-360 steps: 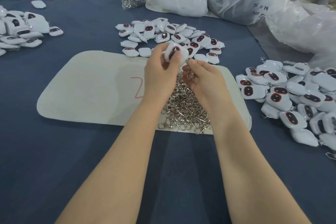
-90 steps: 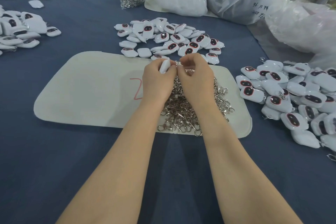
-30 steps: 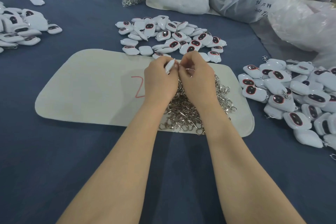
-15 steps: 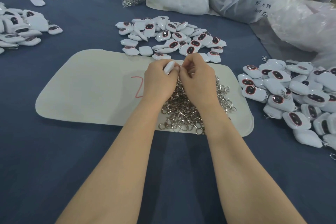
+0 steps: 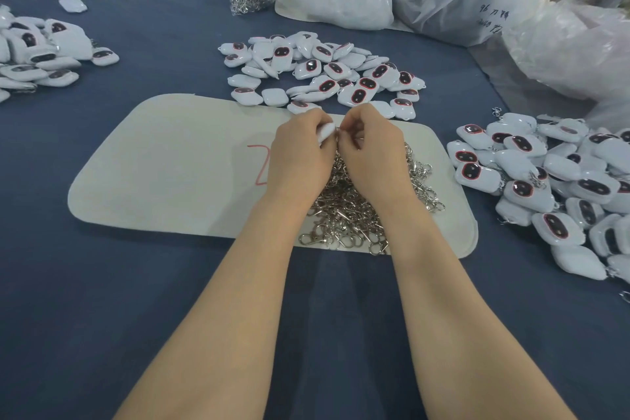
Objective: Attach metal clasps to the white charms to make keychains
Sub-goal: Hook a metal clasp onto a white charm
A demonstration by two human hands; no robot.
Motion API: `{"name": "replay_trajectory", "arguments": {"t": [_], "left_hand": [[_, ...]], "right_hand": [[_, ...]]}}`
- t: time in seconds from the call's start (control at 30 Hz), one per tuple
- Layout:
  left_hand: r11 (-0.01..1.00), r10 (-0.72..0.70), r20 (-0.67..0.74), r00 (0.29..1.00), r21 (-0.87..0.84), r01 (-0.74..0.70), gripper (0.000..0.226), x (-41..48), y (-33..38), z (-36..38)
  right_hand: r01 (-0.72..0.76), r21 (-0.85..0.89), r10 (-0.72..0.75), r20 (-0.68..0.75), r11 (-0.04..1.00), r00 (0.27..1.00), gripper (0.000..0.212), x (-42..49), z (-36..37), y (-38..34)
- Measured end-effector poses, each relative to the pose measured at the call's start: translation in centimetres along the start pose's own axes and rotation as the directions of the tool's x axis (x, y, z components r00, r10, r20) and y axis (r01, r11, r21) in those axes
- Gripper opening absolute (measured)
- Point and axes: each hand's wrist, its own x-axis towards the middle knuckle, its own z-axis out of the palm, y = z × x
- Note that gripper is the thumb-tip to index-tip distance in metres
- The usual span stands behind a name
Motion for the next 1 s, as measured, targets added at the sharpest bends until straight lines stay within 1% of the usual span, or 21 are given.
{"name": "replay_trajectory", "arguments": {"t": [0.07, 0.13, 0.27, 0.37, 0.5, 0.67, 0.77, 0.83, 0.9, 1.0], "left_hand": [[1.000, -0.002, -0.018, 1.000, -0.007, 0.002, 0.012, -0.03, -0.08, 0.09], [0.998, -0.021, -0.043, 0.999, -0.058, 0.018, 0.012, 0.01, -0.11, 0.10], [0.990, -0.033, -0.068, 0.997, -0.139, 0.023, 0.011, 0.03, 0.15, 0.15], [0.985, -0.036, -0.079, 0.996, -0.171, 0.022, 0.011, 0.06, 0.30, 0.19], [0.977, -0.051, -0.087, 0.995, -0.209, 0.031, 0.011, 0.17, 0.36, 0.22], [0.961, -0.092, -0.079, 0.993, -0.270, 0.068, 0.008, 0.18, 0.42, 0.26], [0.946, -0.124, -0.064, 0.990, -0.308, 0.098, 0.008, 0.20, 0.51, 0.31], [0.947, -0.131, -0.056, 0.990, -0.302, 0.108, 0.008, 0.21, 0.47, 0.30], [0.968, -0.101, -0.054, 0.993, -0.237, 0.086, 0.008, 0.18, 0.32, 0.26], [0.997, -0.023, -0.034, 0.999, -0.077, 0.020, 0.012, 0.09, 0.03, 0.17]], "right_hand": [[-0.001, 0.006, 0.001, 0.001, 1.000, 1.000, 0.010, -0.06, 0.06, -0.05], [-0.026, 0.038, 0.026, -0.003, 0.999, 1.000, 0.011, -0.08, 0.10, -0.12], [-0.108, 0.149, 0.112, -0.018, 0.983, 0.994, 0.012, 0.02, 0.10, -0.28], [-0.163, 0.244, 0.171, -0.011, 0.956, 0.985, 0.016, 0.14, 0.10, -0.44], [-0.198, 0.294, 0.212, -0.016, 0.935, 0.977, 0.019, 0.22, 0.13, -0.56], [-0.219, 0.280, 0.236, -0.026, 0.935, 0.972, 0.018, 0.25, 0.40, -0.63], [-0.228, 0.279, 0.242, -0.014, 0.933, 0.970, 0.013, 0.32, 0.35, -0.54], [-0.221, 0.250, 0.231, -0.011, 0.943, 0.973, 0.012, 0.24, 0.36, -0.46], [-0.182, 0.189, 0.190, -0.022, 0.965, 0.982, 0.012, 0.08, 0.34, -0.39], [-0.109, 0.075, 0.111, -0.019, 0.991, 0.994, 0.009, -0.08, 0.27, -0.19]]}}
